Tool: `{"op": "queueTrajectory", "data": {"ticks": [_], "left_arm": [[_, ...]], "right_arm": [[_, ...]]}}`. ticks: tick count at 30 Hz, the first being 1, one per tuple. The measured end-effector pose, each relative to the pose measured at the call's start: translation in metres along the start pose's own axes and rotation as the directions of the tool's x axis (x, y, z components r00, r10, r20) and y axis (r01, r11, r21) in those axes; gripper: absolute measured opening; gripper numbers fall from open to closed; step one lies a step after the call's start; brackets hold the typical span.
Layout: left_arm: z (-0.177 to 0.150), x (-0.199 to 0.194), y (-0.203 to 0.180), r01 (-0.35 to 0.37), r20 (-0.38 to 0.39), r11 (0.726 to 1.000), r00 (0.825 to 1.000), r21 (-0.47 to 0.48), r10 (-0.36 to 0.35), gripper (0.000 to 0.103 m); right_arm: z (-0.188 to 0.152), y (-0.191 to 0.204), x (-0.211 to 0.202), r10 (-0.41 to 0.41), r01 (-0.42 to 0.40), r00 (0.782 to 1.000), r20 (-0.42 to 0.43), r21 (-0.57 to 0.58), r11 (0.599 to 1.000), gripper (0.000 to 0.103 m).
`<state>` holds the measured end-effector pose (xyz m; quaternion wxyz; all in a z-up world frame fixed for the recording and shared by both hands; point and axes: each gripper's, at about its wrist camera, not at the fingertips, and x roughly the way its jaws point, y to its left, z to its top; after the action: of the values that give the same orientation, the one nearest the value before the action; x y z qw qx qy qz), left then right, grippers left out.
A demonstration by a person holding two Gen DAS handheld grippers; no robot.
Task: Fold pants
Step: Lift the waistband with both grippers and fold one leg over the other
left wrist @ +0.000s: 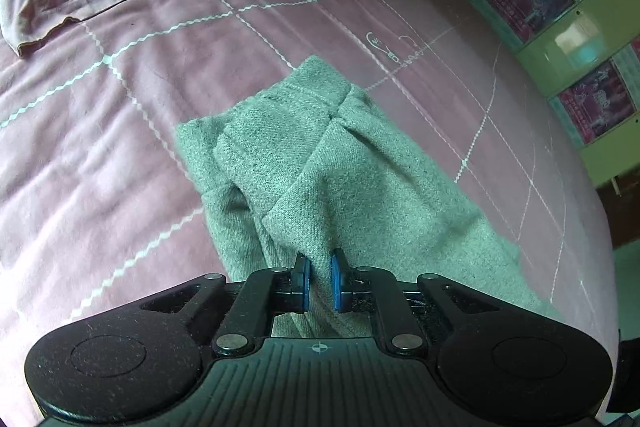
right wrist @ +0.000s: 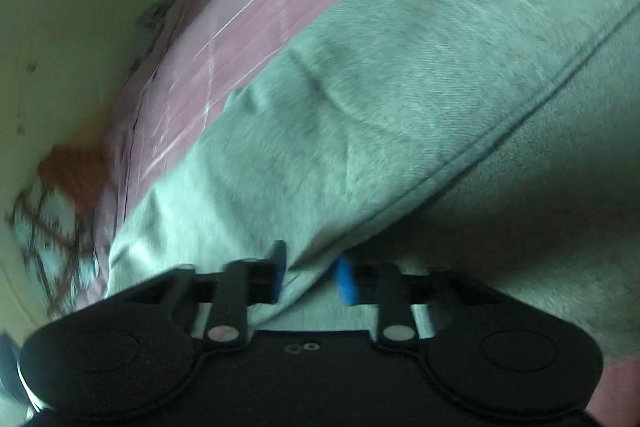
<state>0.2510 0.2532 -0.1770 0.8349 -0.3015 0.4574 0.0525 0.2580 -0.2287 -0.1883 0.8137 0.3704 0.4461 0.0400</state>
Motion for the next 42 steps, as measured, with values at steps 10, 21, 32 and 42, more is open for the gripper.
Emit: {"op": "queueTrajectory", "data": {"ticks": [10, 21, 32, 42], "left_arm": [[0.006, 0.0, 0.031, -0.052, -0.016, 0.998, 0.998, 0.035, 0.053, 0.01], [-0.024, -0.031, 0.003, -0.063, 0.03, 0.99, 0.998, 0.127, 0.059, 0.011], [-0.11, -0.003, -0.085, 0.017, -0.101, 0.949, 0.995, 0.314, 0.016, 0.011], [-0.111, 0.006, -0.082, -0.005, -0.105, 0.962, 0.994, 0.273, 0.035, 0.011]], "right_arm": [[-0.046, 0.069, -0.046, 0.063, -0.034, 0.996, 0.063, -0.381, 0.924, 0.006], [-0.052, 0.055, -0.013, -0.089, 0.078, 0.996, -0.009, -0.396, 0.915, 0.024], [-0.022, -0.027, -0.079, -0.163, 0.182, 0.982, 0.098, -0.237, 0.954, 0.026], [0.037, -0.103, -0.089, -0.16, 0.147, 0.957, 0.243, 0.073, 0.986, 0.022]]}}
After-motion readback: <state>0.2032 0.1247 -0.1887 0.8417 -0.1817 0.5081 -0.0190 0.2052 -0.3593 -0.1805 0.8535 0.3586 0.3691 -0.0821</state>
